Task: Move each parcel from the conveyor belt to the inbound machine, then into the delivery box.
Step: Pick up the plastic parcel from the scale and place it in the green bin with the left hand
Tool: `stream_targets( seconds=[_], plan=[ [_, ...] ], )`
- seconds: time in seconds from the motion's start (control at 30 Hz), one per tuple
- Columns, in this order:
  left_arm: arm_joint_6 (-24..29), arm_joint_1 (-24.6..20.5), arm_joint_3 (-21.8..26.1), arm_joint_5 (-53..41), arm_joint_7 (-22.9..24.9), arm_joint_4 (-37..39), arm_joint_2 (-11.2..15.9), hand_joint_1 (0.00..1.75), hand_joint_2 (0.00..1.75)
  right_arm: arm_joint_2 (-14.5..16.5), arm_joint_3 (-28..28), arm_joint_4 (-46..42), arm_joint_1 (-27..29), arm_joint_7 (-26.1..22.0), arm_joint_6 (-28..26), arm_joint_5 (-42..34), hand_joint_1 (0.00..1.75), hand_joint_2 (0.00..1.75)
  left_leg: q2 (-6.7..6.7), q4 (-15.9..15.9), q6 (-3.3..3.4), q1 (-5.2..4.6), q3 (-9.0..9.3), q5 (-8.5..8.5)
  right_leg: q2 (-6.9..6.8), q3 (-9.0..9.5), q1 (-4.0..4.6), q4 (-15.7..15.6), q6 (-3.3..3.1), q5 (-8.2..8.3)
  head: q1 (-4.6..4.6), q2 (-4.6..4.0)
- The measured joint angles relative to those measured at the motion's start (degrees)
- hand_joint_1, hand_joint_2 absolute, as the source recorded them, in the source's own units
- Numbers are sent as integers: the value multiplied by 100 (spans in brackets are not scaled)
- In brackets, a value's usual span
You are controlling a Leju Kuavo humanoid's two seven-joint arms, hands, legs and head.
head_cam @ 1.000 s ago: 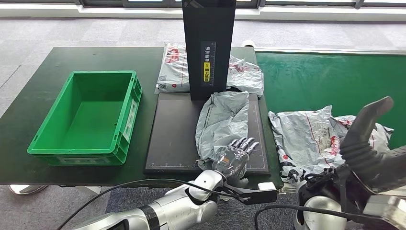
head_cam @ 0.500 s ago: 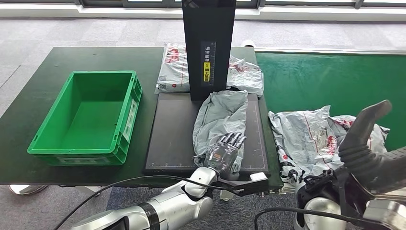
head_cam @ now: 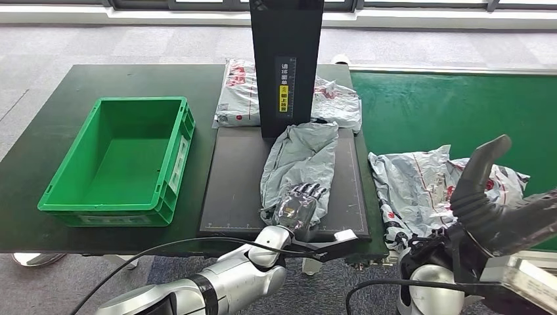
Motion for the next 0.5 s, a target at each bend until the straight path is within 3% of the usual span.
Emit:
stream_targets(
  seconds=[0.5],
  plan=[
    [485,-110,95,-38,-99,381,34,175,175,-1,7,81,54,-2,0,-6,0,175,0,0,0,0,0,0,0,0,0,0,0,0,-1,0]
  ],
)
